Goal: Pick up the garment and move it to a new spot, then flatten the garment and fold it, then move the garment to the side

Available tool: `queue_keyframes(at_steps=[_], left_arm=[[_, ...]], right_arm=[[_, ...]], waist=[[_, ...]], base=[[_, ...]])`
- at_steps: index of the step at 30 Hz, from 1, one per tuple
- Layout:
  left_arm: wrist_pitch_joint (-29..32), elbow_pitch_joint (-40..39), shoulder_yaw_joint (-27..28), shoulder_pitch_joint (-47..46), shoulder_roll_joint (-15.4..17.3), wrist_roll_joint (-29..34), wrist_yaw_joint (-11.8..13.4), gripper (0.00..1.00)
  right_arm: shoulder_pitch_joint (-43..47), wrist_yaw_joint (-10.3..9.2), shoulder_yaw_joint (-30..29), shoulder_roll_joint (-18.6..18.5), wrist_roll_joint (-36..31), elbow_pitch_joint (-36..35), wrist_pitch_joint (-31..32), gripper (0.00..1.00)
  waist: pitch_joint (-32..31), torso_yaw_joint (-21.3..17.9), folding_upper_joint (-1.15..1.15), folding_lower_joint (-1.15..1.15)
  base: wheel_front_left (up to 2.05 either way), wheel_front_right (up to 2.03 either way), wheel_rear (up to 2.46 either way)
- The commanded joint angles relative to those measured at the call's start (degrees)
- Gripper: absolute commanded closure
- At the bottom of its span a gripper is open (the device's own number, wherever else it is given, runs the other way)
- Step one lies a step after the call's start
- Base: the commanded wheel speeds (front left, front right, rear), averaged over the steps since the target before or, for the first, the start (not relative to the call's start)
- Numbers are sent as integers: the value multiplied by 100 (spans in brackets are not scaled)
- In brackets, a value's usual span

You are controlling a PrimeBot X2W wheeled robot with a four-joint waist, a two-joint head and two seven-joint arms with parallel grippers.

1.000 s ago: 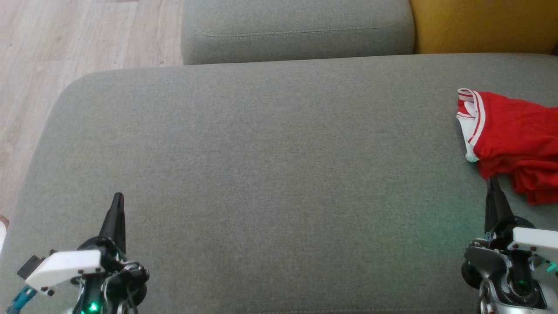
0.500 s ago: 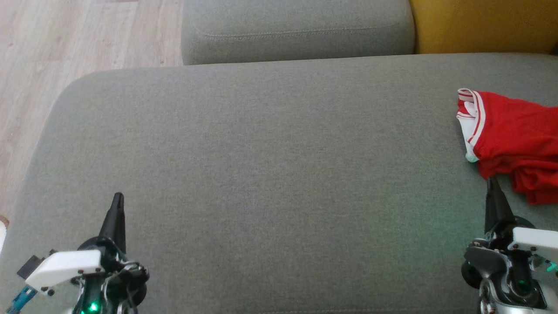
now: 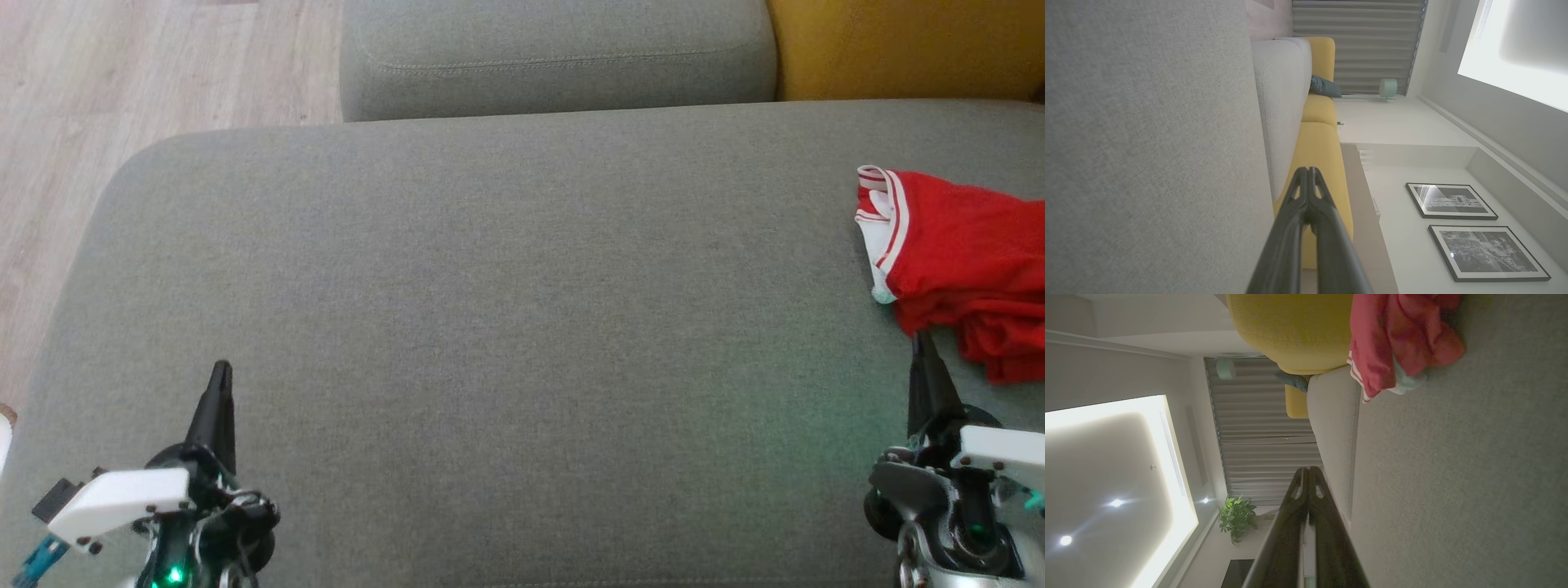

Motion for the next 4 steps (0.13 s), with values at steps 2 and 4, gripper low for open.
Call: queue_keyframes(at_steps=[2,4], left_arm=[[44,-222,201,-335,104,-24,-41,100],[44,-222,201,-335,104,-24,-41,100]], right_arm=[[-119,39,120,-38,41,-222,33,100],[-119,39,120,-38,41,-222,33,100]], waist=[[0,0,0,0],[0,0,0,0]], base=[[0,0,0],[0,0,0]])
